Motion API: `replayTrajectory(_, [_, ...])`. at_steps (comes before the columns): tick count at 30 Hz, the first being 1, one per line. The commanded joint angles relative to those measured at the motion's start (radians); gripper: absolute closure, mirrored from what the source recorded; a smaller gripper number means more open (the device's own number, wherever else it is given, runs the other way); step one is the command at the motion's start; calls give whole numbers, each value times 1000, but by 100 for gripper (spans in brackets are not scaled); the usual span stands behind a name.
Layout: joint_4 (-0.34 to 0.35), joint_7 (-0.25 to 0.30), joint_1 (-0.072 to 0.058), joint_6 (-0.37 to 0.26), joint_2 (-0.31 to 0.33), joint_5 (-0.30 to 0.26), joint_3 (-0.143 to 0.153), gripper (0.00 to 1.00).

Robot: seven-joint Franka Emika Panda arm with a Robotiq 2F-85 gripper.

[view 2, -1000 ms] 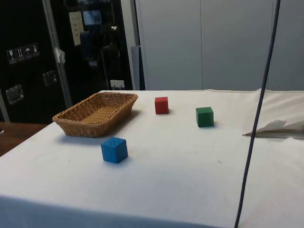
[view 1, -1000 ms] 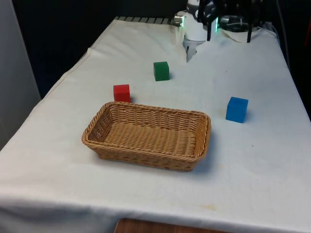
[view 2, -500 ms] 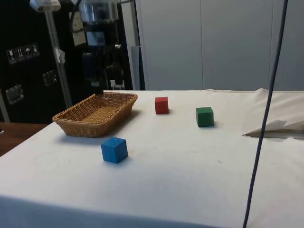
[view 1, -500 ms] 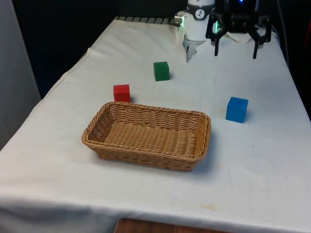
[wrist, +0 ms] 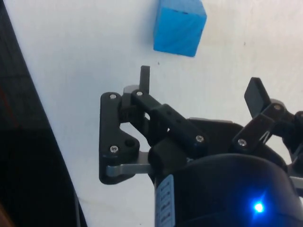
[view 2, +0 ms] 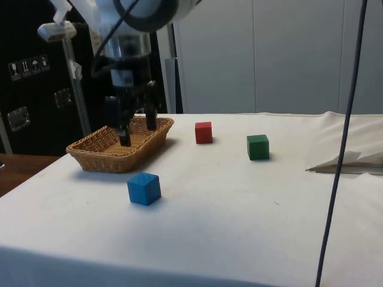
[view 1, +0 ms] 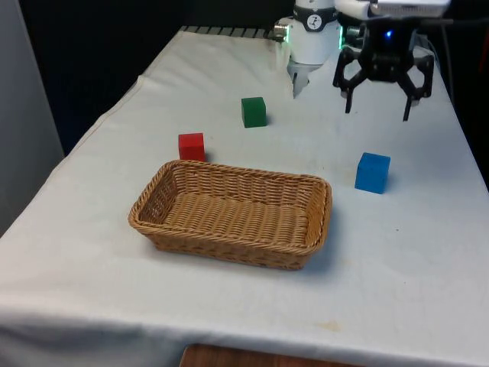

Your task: Pick up exactly two blocks and place them into the basket.

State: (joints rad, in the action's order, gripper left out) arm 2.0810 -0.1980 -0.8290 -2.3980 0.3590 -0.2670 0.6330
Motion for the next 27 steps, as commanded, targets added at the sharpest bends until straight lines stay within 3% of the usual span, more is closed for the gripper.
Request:
replayTrajectory(1, [4,2,2,-20,7,-17,-9,0])
replayTrajectory(8, [0,0,4,-54,60,-34,-22,0])
replayTrajectory(9, [2,8,11,-72,66,-51,-32,0])
replayTrajectory(15, [2,19,22,-125,121,-80,-51,0])
replayTrajectory(16, [0,6,13,-108,118,-62,-38,0])
replayTrajectory(17, [1,21,23,-131,128,-84,-54,0])
replayTrajectory(22, [-1,30,33,-173,171,-112,-71,0])
replayTrajectory(23, [0,15,21,-159,170,-92,-54,0])
replayTrajectory(24, [-2,32,35,-179,178,-117,-74,0])
replayTrajectory(27, [-2,41,40,-205,202,-139,-85,0])
